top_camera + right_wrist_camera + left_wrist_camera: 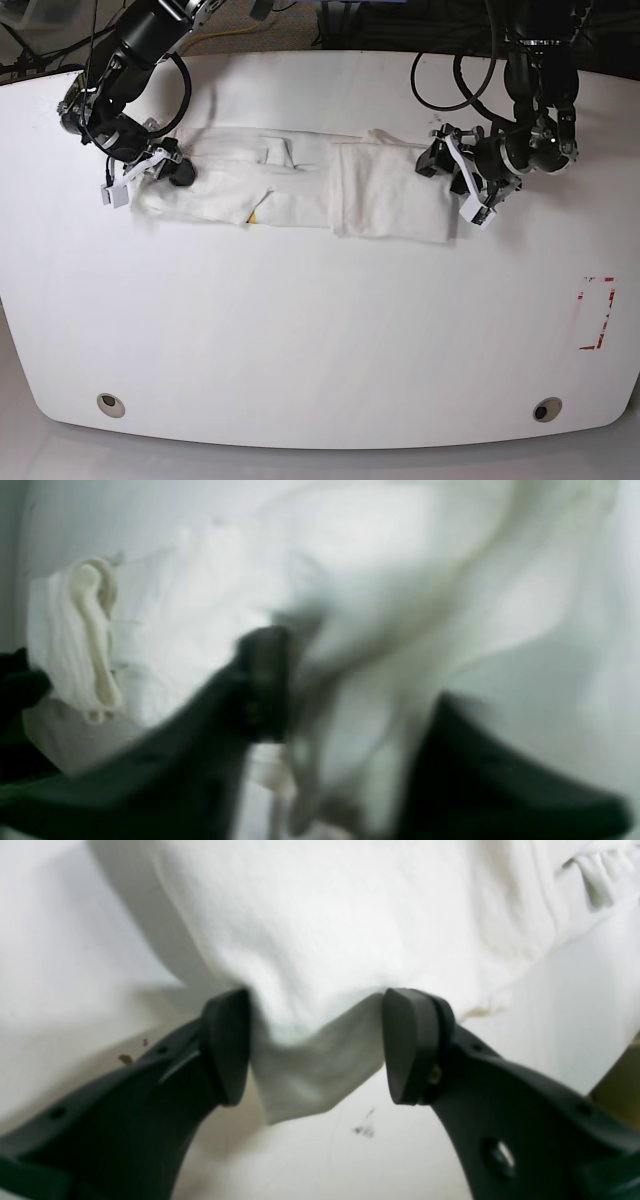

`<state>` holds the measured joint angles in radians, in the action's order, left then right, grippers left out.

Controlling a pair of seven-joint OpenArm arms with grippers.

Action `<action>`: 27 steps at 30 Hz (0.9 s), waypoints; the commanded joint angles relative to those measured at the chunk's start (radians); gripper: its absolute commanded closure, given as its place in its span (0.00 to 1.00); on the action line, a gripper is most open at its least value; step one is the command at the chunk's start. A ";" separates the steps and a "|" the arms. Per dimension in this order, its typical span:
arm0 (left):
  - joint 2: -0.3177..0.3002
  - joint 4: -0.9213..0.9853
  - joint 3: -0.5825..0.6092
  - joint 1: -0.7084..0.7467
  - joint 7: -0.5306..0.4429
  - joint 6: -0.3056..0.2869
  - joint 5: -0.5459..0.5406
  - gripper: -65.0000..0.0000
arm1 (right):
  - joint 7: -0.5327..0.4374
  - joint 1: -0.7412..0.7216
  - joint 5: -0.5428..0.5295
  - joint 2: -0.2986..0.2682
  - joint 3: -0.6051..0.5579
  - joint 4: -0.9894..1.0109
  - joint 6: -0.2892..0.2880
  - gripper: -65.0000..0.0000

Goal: Fold the T-shirt properly
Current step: 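Release the left gripper and regrasp the folded bundle's edges with both grippers, then fold the bundle end held by the right gripper over toward the left gripper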

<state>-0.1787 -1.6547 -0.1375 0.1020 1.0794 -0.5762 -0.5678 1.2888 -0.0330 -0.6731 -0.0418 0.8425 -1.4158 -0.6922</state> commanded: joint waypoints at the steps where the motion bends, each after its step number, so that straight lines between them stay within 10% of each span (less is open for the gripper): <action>1: 0.017 -0.012 0.002 -0.012 -0.017 -0.001 -0.021 0.42 | -0.011 -0.012 -0.020 -0.022 -0.016 -0.033 -0.006 0.96; 16: 0.012 0.104 0.103 -0.008 -0.097 -0.001 -0.021 0.49 | 0.005 0.048 -0.021 -0.114 -0.325 -0.552 0.061 1.00; 27: 0.011 0.104 0.144 -0.006 -0.097 -0.001 -0.021 0.53 | 0.027 0.012 -0.109 -0.050 -0.507 -0.586 0.061 1.00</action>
<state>-0.1684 -1.5455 0.0048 0.0971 0.9516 -0.5774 -0.6037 1.3426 0.0021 -0.7597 -0.1112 0.3489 -1.9850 -0.6285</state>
